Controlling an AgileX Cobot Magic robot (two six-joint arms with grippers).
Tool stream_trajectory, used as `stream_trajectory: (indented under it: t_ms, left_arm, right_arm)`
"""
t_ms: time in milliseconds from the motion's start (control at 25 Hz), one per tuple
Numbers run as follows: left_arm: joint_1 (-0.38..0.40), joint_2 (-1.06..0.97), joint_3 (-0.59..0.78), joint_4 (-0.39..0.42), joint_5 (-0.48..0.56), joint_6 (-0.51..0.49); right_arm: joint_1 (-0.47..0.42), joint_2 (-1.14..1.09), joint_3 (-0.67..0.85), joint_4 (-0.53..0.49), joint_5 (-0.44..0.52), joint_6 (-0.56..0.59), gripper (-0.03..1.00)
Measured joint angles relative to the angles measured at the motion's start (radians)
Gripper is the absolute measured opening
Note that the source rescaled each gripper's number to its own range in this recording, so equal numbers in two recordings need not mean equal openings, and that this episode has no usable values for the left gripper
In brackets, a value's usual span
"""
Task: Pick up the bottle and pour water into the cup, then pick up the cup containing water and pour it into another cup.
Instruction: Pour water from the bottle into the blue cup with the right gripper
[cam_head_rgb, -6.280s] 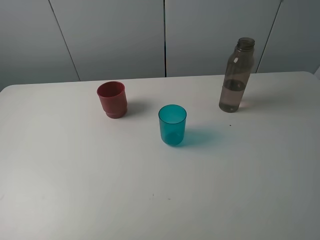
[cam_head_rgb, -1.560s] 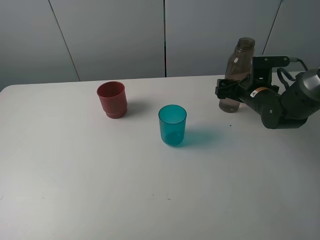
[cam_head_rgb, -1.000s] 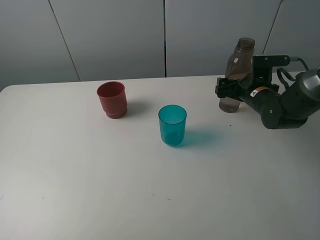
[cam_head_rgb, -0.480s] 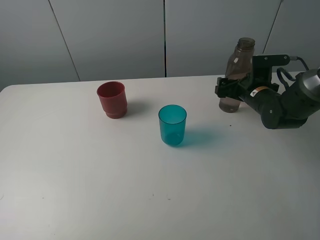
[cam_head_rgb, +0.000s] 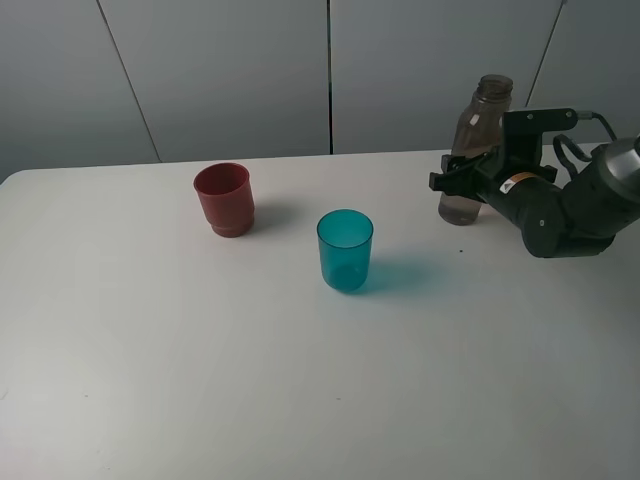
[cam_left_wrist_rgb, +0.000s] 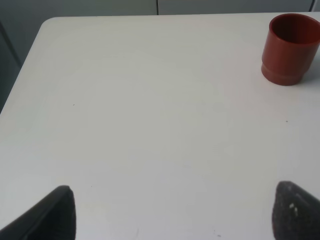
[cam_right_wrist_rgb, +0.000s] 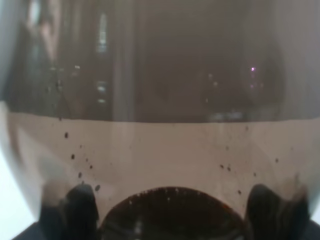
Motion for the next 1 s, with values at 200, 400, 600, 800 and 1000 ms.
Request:
stream_trajectory:
  t_ms: [200, 400, 600, 800, 1000]
  left_arm:
    - [0.000, 0.000, 0.000, 0.000, 0.000, 0.000]
    - [0.000, 0.000, 0.000, 0.000, 0.000, 0.000]
    - [0.000, 0.000, 0.000, 0.000, 0.000, 0.000]
    - [0.000, 0.000, 0.000, 0.000, 0.000, 0.000]
    - [0.000, 0.000, 0.000, 0.000, 0.000, 0.000]
  right_arm:
    - [0.000, -0.009, 0.000, -0.045, 0.017, -0.002, 0.05]
    - [0.000, -0.059, 0.002, -0.188, 0.057, -0.089, 0.05]
    - [0.000, -0.117, 0.002, -0.241, 0.059, -0.202, 0.05]
    - [0.000, -0.143, 0.003, -0.305, 0.059, -0.305, 0.05]
    - [0.020, -0.145, 0.003, -0.358, 0.061, -0.431, 0.05]
